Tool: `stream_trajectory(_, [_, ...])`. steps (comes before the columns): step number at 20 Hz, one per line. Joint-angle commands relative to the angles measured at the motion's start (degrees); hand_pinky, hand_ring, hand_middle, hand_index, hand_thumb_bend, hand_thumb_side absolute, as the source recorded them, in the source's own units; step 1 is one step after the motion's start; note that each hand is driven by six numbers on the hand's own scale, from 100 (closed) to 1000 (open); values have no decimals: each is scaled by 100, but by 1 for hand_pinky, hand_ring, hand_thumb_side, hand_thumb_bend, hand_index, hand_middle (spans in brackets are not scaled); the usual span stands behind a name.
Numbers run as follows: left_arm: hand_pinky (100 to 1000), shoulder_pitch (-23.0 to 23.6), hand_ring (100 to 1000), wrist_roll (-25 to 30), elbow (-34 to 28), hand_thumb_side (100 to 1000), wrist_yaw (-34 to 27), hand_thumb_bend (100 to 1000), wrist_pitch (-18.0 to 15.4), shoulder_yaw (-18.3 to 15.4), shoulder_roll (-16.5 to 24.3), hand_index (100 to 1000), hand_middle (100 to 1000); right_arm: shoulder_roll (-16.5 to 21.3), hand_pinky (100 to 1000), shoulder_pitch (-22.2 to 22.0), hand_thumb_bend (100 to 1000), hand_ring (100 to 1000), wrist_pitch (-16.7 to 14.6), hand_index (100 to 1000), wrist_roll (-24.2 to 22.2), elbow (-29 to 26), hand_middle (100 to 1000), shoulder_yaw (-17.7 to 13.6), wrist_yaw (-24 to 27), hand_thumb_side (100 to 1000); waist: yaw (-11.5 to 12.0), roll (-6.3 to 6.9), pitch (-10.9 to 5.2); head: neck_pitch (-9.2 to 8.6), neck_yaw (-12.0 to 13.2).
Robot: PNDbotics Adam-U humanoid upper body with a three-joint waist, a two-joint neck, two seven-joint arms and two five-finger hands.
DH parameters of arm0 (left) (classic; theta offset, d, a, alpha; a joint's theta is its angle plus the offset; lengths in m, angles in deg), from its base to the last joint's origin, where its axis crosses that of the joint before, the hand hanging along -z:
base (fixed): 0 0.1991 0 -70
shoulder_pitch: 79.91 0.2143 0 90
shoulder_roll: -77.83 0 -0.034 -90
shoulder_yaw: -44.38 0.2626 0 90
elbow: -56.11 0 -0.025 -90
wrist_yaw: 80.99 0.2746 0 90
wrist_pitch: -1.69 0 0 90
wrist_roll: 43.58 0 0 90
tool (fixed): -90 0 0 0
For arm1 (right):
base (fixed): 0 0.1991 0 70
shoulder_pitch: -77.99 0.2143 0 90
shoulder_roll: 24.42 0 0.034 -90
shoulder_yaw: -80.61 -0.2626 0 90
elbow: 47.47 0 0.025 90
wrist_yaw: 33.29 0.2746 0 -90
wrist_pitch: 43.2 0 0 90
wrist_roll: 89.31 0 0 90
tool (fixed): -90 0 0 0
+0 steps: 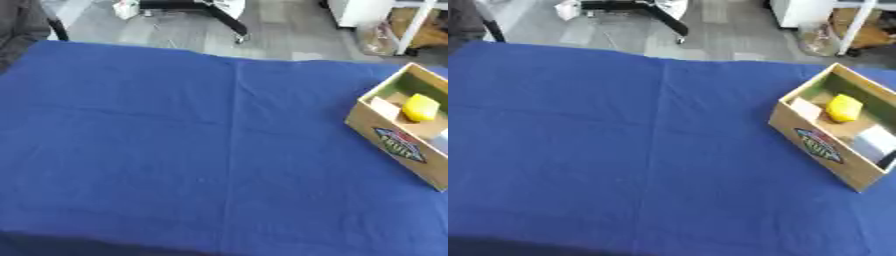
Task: Pick up the objects with one hand, pass them to the other hand, and then place them into the box on the other side of the table.
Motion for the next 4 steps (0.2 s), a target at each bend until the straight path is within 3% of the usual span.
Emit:
stream_trajectory(1, [669,87,650,-88,103,664,-7,917,96,-285,321,675,680,111,850,-109,100,738,86,747,197,182,865,-227,-18,530,8,75,-174,39,133])
stream_trajectory(4, [668,327,648,-93,304,655,5,927,278,-675,400,674,679,148,849,-357,100,734,184,737,524,644,879,-460,132,529,36,63,-210,40,126])
